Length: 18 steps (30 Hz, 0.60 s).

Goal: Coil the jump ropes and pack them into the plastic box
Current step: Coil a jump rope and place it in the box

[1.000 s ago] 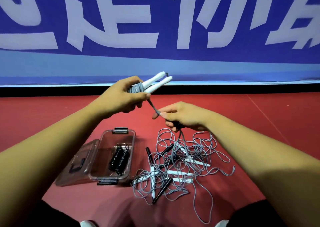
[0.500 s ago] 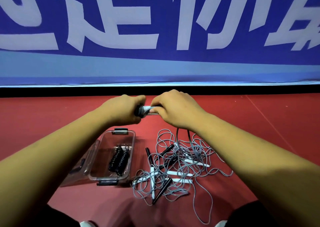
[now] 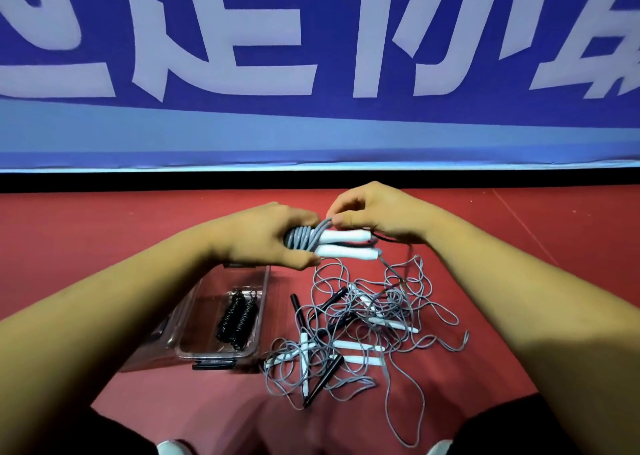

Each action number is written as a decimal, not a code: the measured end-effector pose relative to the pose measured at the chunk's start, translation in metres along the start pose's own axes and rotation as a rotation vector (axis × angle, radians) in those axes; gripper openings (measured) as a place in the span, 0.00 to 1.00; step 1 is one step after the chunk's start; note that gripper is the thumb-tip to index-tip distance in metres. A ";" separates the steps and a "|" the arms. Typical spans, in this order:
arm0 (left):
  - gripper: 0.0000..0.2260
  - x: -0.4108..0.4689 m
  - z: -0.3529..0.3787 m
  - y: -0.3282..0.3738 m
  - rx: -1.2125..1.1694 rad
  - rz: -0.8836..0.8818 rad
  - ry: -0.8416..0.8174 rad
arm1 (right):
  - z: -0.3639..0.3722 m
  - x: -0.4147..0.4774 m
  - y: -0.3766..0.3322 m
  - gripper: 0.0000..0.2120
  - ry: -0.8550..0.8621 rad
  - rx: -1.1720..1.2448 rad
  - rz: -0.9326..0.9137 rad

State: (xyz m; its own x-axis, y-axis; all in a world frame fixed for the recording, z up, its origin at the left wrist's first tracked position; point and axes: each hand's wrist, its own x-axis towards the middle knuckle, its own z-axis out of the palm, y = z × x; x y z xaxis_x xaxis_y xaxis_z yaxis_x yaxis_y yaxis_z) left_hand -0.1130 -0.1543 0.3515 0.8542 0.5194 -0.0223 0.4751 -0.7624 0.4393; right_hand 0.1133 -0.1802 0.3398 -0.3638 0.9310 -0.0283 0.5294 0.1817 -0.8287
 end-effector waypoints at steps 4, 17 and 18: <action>0.28 -0.004 -0.005 0.004 -0.463 -0.016 0.084 | 0.010 -0.002 0.014 0.13 -0.069 0.265 0.012; 0.11 0.002 -0.017 -0.026 -0.385 -0.385 0.473 | 0.048 0.001 0.007 0.11 -0.012 0.235 0.295; 0.12 0.002 -0.017 -0.031 -0.275 -0.418 0.510 | 0.049 0.002 0.001 0.10 0.029 0.119 0.260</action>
State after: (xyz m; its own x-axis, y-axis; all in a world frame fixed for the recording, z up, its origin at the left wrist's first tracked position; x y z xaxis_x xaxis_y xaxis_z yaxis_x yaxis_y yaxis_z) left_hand -0.1300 -0.1229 0.3533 0.3752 0.9138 0.1552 0.6129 -0.3703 0.6980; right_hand 0.0754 -0.1932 0.3118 -0.2044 0.9505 -0.2341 0.5080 -0.1014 -0.8554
